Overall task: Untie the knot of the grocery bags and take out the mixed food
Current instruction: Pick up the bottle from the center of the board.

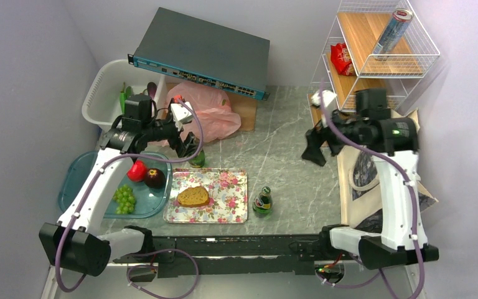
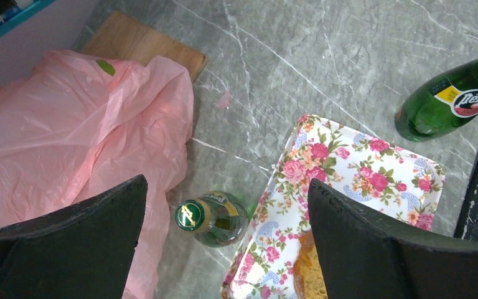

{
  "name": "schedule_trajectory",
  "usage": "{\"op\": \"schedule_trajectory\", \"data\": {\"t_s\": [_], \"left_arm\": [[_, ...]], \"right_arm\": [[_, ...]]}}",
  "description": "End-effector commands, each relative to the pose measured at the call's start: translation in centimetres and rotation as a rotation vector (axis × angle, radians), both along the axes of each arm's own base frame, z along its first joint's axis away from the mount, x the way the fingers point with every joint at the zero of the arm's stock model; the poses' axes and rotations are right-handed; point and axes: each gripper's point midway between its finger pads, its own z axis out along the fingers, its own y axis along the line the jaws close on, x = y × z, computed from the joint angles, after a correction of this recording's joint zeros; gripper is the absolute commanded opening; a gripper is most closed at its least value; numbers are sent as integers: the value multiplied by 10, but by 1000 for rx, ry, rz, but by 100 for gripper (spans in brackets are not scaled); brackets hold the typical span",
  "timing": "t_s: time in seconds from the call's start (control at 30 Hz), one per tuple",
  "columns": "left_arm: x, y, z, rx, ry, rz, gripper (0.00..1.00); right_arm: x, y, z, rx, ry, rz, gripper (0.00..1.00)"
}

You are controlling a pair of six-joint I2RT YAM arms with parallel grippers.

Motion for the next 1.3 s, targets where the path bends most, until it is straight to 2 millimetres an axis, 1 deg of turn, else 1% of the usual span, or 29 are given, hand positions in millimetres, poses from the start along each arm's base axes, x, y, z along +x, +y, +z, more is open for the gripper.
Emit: {"op": "schedule_trajectory", "data": {"t_s": [0.0,0.07,0.17,0.27,0.3,0.33,0.37,0.47,0.53,0.7,0.77,0.87,0.93,1.03,1.2,1.27], "left_arm": [[-16,5,12,1,-23,4,99],[-20,9,11,11,-19,18,99],[-26,13,10,22,-11,39,99],[-33,19,7,39,-3,60,99],[-36,21,5,46,0,66,99],[-38,23,5,51,-2,74,99],[-41,25,4,56,2,81,99],[-47,30,4,67,0,98,99],[-52,32,3,70,5,108,99],[-58,36,0,72,8,125,99],[-59,36,-1,69,12,132,99],[-60,37,0,63,13,135,99],[-62,36,-1,58,14,134,100],[-63,36,0,56,12,132,99],[-65,37,-1,61,2,127,99],[-65,37,-1,59,1,126,99]], "right_arm": [[-23,43,-19,-2,-5,204,92],[-30,57,-33,-54,-5,286,91],[-41,79,-48,-102,-23,412,89],[-49,97,-61,-96,-48,502,87],[-53,102,-69,-91,-40,529,86],[-57,110,-70,-80,-47,558,85],[-60,116,-78,-81,-39,583,83],[-64,128,-91,-104,-67,648,78],[-70,134,-97,-116,-70,692,77],[-83,140,-115,-136,-65,764,76],[-81,143,-122,-146,-72,766,75],[-75,145,-129,-162,-85,758,69],[-74,144,-135,-174,-82,757,64],[-74,140,-145,-195,-76,756,59],[-74,135,-154,-225,-59,744,57],[-74,134,-156,-224,-61,738,53]]}}
